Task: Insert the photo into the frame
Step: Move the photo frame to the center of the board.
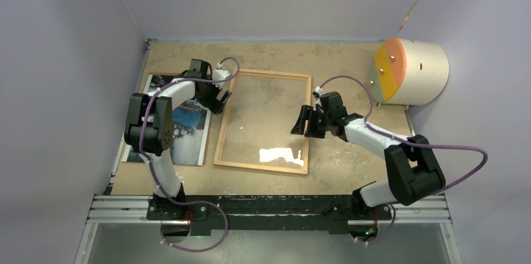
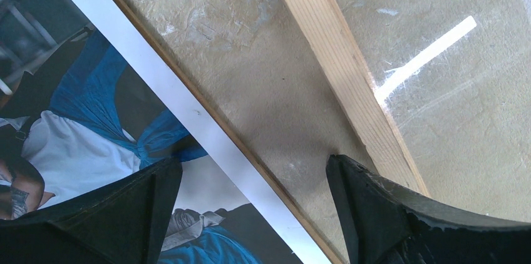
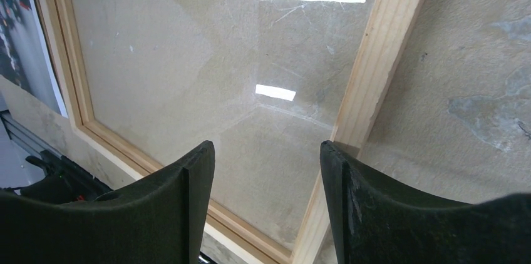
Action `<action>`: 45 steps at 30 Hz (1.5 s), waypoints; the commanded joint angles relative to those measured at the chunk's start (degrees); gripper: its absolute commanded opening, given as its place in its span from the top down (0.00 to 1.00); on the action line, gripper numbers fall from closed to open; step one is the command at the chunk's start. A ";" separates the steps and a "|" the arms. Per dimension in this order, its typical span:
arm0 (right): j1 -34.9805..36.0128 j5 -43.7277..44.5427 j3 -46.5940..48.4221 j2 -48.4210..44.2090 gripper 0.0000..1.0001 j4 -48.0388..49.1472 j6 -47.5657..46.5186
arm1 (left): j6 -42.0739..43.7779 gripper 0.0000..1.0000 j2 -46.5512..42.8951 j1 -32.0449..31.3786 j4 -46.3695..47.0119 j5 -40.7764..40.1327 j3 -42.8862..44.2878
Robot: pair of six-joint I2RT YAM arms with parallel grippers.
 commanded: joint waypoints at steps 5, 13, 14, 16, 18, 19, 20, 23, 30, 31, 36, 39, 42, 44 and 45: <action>0.51 -0.42 -0.77 3.06 0.35 0.35 0.62 | 0.51 0.07 1.37 -0.32 -0.94 0.57 -2.05; 0.68 1.00 1.54 1.48 0.35 -2.27 -0.48 | 0.51 0.07 1.11 -0.32 -1.21 0.78 -1.94; 0.68 1.19 2.29 0.91 0.35 -3.08 -0.88 | 0.58 0.07 1.07 -0.32 -1.40 1.02 -1.87; 0.68 1.95 4.31 -0.28 0.34 -5.05 -1.81 | 0.47 0.07 0.85 -0.32 -1.75 1.73 -1.79; 0.69 2.18 6.75 -1.29 0.32 -6.81 -2.58 | -0.13 0.07 0.47 -0.53 -2.06 2.99 -1.93; 0.68 1.89 7.98 -1.74 0.31 -7.37 -3.02 | -0.40 0.07 0.28 -0.91 -2.17 3.63 -2.13; 0.68 1.50 9.79 -2.06 0.30 -8.25 -3.44 | -0.52 0.07 0.10 -1.55 -2.12 3.88 -2.24; 0.68 0.22 13.54 -2.85 0.08 -9.65 -3.98 | -1.58 0.07 0.20 -3.33 -2.03 4.25 -1.38; 0.59 -7.89 16.94 -3.52 0.01 -0.27 2.94 | -2.10 0.06 0.23 -3.77 -7.68 7.51 6.88; 0.59 -8.32 18.16 -1.93 0.01 2.19 4.18 | -1.66 0.06 -0.31 -3.61 -8.99 7.37 8.33; 9.54 2.57 34.58 11.67 0.02 -3.81 1.88 | 0.63 0.05 -4.27 3.19 -14.96 8.02 15.95; 15.31 6.67 41.96 19.60 0.07 -3.26 3.54 | 2.32 0.05 -4.18 10.76 -17.59 5.14 20.95; 20.72 9.83 51.41 27.97 0.08 -4.37 4.37 | 3.70 0.07 -4.08 16.61 -15.31 -4.17 22.65; 23.71 12.07 57.60 34.52 0.09 -6.25 4.55 | 5.12 0.09 -4.60 19.06 -11.07 -11.55 21.19; 25.12 13.19 60.67 37.10 0.09 -7.28 4.60 | 5.83 0.11 -4.85 20.23 -8.80 -14.84 20.12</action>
